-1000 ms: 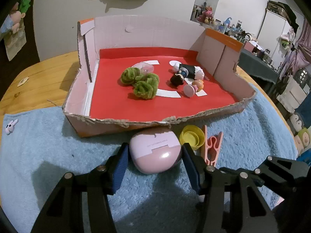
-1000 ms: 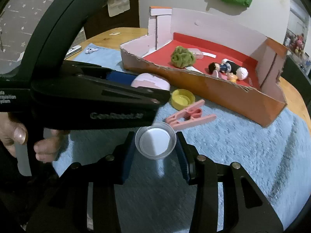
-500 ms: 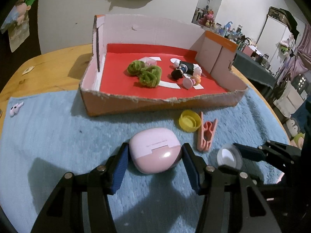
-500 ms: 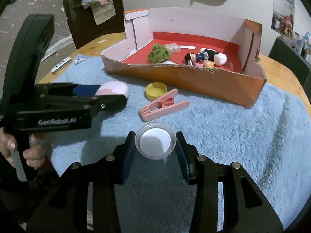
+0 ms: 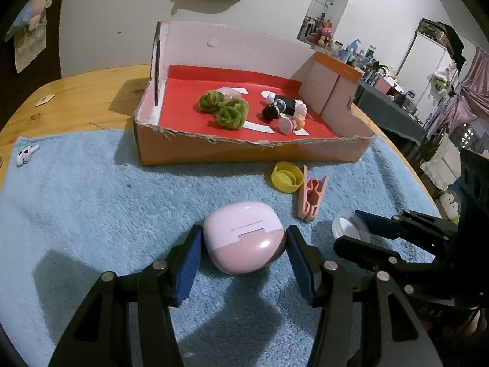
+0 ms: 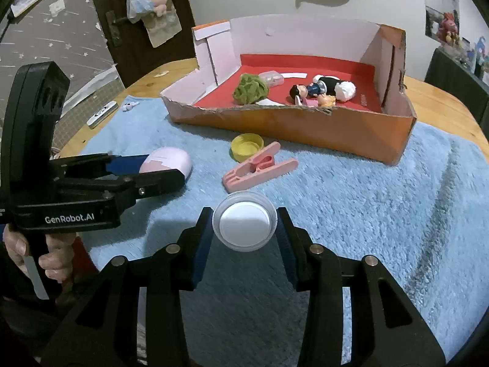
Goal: Organize objects
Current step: 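Carry the lid with the right tool while the left tool carries the pink case toward the red box, then lower the clear lid with the right tool while the left tool lowers the pink case into the box, then open the right tool releasing the lid while the left tool releases the pink case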
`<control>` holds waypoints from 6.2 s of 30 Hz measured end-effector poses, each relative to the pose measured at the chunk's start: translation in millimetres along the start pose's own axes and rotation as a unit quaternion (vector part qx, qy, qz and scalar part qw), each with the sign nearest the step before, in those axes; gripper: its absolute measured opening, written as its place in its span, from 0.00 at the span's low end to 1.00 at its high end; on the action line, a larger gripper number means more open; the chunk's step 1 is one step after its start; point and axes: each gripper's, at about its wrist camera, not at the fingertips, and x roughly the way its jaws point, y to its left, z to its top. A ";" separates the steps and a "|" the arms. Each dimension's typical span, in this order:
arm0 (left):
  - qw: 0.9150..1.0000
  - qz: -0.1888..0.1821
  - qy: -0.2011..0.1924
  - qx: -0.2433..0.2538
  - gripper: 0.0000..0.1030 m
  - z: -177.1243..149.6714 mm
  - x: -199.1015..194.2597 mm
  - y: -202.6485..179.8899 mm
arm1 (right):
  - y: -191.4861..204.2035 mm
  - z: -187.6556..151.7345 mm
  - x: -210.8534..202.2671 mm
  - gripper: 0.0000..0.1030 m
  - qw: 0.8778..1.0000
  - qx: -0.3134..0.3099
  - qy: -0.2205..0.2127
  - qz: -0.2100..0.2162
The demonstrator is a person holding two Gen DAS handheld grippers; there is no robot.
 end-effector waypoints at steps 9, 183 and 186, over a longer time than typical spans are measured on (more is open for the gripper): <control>1.000 -0.009 -0.007 0.000 0.55 5.5 -3.5 -1.7 | -1.3 10.3 -7.9 0.38 1.000 -0.001 -0.013 0.001; 0.997 0.025 0.043 0.063 0.70 122.1 67.9 0.2 | -58.0 114.9 55.3 0.62 0.992 -0.059 0.091 -0.060; 0.997 0.031 0.030 0.059 0.76 122.9 59.4 2.4 | -55.4 112.1 46.9 0.69 0.993 -0.064 0.082 -0.065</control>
